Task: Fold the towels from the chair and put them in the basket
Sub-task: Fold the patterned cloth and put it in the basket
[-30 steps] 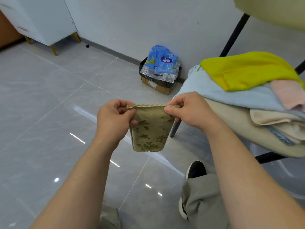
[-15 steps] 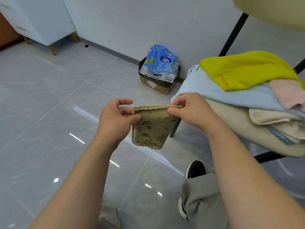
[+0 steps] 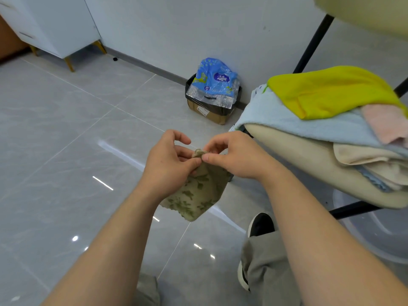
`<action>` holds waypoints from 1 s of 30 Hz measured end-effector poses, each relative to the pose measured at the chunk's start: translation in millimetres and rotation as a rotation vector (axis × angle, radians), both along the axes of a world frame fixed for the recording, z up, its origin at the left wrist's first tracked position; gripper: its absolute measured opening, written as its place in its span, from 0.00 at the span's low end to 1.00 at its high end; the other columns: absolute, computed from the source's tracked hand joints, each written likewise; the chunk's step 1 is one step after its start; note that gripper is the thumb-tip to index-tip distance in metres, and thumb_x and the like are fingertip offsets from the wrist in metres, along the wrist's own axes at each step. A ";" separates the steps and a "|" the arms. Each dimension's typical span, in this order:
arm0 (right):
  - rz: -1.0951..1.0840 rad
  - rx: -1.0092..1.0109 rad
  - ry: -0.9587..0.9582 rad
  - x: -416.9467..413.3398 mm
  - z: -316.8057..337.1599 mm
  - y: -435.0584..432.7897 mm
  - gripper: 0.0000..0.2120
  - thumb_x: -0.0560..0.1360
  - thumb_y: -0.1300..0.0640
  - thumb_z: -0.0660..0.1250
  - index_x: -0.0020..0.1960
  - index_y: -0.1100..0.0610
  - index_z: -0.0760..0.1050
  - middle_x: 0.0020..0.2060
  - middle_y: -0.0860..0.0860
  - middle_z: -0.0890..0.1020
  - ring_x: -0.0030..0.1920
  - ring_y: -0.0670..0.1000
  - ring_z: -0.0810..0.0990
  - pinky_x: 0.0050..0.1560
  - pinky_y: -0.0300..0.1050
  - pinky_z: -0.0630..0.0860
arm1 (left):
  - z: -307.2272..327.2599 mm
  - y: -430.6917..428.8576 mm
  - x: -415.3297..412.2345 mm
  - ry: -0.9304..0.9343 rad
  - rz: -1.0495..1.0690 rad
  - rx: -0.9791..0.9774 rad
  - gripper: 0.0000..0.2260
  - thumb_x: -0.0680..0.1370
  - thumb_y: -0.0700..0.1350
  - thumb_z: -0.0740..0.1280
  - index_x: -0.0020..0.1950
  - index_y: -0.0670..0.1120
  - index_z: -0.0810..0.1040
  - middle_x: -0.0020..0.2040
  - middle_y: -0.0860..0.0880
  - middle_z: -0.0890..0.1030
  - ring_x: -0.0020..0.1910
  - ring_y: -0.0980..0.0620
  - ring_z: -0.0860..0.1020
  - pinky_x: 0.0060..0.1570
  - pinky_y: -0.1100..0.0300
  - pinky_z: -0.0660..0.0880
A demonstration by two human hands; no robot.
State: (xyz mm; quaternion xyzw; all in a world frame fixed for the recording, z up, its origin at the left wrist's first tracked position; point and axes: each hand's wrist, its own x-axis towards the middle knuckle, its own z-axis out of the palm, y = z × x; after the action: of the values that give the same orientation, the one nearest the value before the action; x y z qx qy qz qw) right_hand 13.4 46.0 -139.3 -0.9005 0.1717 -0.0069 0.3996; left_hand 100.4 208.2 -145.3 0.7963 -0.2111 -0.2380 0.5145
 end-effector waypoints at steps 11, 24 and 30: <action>-0.253 -0.032 -0.284 -0.1 1.1 -10.0 0.03 0.78 0.52 0.68 0.48 0.50 0.76 0.41 0.45 0.82 0.44 0.49 0.81 0.49 0.50 0.78 | -17.8 -2.5 -3.4 -0.198 -0.243 0.241 0.04 0.74 0.49 0.74 0.44 0.50 0.82 0.36 0.53 0.83 0.36 0.58 0.79 0.38 0.56 0.77; -0.467 -0.231 -0.407 -17.0 -2.4 -38.2 0.07 0.83 0.51 0.60 0.56 0.53 0.72 0.35 0.44 0.74 0.40 0.54 0.73 0.41 0.44 0.63 | -6.3 16.0 12.4 -0.283 -0.313 0.397 0.07 0.73 0.48 0.76 0.44 0.48 0.80 0.39 0.49 0.82 0.40 0.51 0.80 0.43 0.50 0.80; -0.616 -0.229 -0.322 -26.2 -6.5 -55.4 0.11 0.84 0.49 0.57 0.59 0.56 0.69 0.42 0.50 0.76 0.49 0.60 0.77 0.44 0.50 0.68 | -6.2 27.6 20.2 -0.236 -0.260 0.389 0.04 0.78 0.47 0.70 0.45 0.48 0.78 0.39 0.48 0.82 0.37 0.51 0.81 0.34 0.57 0.76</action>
State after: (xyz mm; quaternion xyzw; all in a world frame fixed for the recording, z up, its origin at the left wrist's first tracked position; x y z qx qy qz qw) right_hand -12.8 -9.4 -145.8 -0.8327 0.3680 -0.2877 0.2971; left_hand 120.6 235.8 -151.5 0.8685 -0.3206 -0.2440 0.2889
